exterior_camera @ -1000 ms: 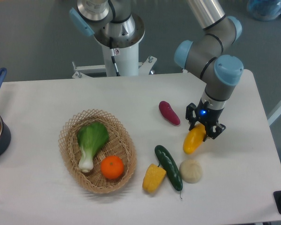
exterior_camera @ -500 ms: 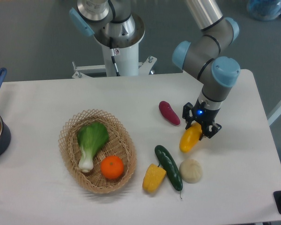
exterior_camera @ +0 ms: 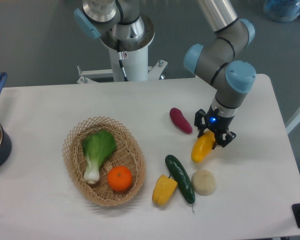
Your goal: Place the mango on the table
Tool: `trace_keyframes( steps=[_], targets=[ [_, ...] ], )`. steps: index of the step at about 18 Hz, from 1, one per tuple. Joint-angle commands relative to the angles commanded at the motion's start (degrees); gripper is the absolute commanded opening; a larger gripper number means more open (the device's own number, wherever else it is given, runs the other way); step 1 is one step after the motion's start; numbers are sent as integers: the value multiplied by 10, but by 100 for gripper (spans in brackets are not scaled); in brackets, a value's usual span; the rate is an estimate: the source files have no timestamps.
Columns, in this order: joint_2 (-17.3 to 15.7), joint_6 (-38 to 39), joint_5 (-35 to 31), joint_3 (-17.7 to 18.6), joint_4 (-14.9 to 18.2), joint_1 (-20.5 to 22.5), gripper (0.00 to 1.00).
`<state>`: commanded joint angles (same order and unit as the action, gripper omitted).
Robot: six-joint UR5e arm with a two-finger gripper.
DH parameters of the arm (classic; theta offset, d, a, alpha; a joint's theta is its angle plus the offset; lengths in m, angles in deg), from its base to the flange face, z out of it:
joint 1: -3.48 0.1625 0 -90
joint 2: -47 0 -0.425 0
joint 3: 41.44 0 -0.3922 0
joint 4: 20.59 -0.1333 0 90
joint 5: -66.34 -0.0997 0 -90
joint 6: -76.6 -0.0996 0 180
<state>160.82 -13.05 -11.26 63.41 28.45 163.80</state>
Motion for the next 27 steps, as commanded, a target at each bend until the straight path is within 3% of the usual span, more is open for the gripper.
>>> trace_keyframes(
  steps=[8, 20, 24, 27],
  targets=[
    [-24, 2, 2, -10, -1, 5, 100],
    [-51, 37, -7, -170, 9, 20, 100],
    [-77, -4, -4, -169, 12, 51, 100],
    [-99, -37, -3, -166, 39, 78, 100]
  ],
)
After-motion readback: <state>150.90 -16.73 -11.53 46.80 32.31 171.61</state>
